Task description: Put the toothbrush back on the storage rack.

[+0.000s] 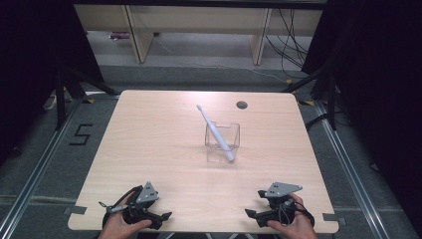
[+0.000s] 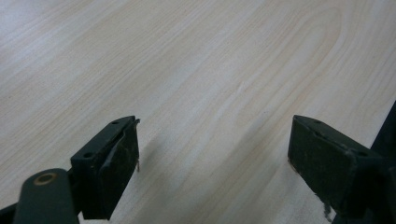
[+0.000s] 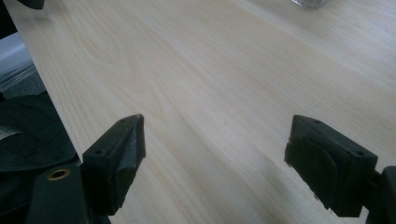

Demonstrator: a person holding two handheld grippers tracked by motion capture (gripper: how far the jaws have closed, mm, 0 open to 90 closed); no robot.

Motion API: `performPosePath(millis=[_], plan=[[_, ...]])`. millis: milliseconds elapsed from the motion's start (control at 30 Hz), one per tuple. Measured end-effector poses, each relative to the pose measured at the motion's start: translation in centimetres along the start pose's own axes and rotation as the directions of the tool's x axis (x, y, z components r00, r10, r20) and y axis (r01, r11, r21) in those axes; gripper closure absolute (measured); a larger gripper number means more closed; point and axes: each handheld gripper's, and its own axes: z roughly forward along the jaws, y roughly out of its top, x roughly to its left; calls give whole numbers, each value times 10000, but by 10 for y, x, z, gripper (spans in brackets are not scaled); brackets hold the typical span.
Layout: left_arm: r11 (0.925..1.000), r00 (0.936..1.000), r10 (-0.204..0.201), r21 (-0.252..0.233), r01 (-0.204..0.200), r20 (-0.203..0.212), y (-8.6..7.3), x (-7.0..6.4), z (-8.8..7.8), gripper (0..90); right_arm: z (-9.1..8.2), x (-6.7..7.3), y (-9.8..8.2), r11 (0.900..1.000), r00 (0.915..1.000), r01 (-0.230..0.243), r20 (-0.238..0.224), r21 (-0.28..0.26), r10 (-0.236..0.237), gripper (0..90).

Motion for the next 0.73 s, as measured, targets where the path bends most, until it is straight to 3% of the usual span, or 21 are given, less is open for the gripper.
performPosePath(millis=[100, 167, 400, 600, 733], plan=[[10000, 10000, 18, 24, -18, 6, 0, 0, 0, 158, 0, 1, 0, 9999, 9999, -128, -40, 110, 128, 199], [10000, 10000, 17, 21, -17, 8, 0, 0, 0, 158, 1, 0, 0, 9998, 9998, 173, -66, -11, -173, 199], [10000, 10000, -19, -12, 19, 76, 0, 0, -1, 158, 1, 0, 0, 9999, 9998, 96, -190, 39, -96, 198], [10000, 10000, -24, -17, 24, 77, 0, 0, -1, 158, 0, 0, 1, 9999, 9999, 133, -28, 30, -133, 198], [10000, 10000, -22, -21, 22, 72, 0, 0, -1, 158, 1, 1, 0, 9999, 9999, -117, -39, 123, 118, 198]])
